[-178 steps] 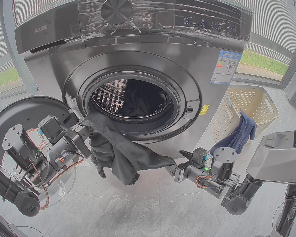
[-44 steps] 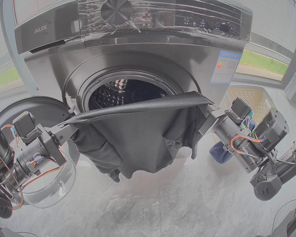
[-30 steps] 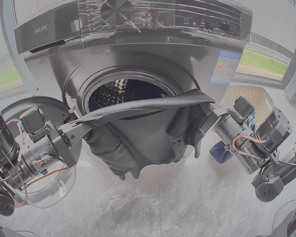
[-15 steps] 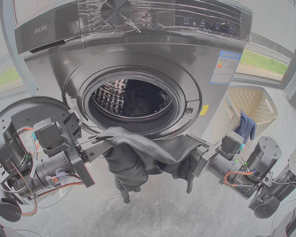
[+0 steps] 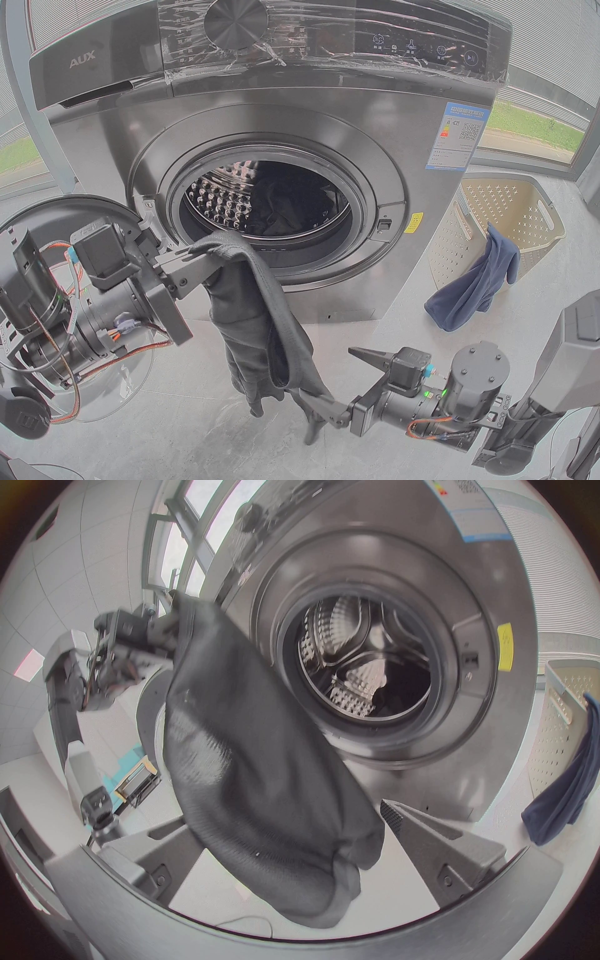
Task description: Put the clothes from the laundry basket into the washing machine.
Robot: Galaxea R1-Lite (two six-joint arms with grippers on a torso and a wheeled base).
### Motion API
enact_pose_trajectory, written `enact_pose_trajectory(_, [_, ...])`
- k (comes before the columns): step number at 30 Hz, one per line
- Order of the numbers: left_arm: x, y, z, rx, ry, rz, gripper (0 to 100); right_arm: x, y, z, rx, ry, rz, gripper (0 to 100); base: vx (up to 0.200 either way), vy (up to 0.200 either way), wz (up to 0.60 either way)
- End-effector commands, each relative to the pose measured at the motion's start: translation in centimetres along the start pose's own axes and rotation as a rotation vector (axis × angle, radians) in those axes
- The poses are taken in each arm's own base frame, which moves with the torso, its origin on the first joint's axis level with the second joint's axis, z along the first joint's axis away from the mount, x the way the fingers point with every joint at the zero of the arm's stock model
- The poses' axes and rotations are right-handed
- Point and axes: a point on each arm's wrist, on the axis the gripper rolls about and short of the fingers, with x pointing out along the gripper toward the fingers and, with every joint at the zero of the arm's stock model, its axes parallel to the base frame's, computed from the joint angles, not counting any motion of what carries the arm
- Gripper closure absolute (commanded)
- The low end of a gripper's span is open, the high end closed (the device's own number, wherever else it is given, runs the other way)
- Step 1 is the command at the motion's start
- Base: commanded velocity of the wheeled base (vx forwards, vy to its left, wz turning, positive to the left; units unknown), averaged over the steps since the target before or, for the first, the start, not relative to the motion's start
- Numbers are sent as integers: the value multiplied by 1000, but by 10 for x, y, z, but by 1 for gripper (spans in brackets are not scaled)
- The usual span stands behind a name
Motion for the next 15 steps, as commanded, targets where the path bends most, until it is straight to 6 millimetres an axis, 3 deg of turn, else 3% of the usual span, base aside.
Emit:
enact_pose_trajectory(1, [4,2,4,1,-29,8,100,0,6,-27,-11,111,18,0,0,0,0])
enact_pose_trajectory(9, [3,1,11,11,-75,19,100,-2,3,-32,-11,134,8,0,0,0,0])
enact_pose_trajectory(12, [3,0,11,9,-75,16,100,8,-4,-30,-10,111,-16,0,0,0,0])
enact_pose_trajectory(15, [1,-2,11,7,-73,11,100,33,-12,-26,-4,47,-42,0,0,0,0])
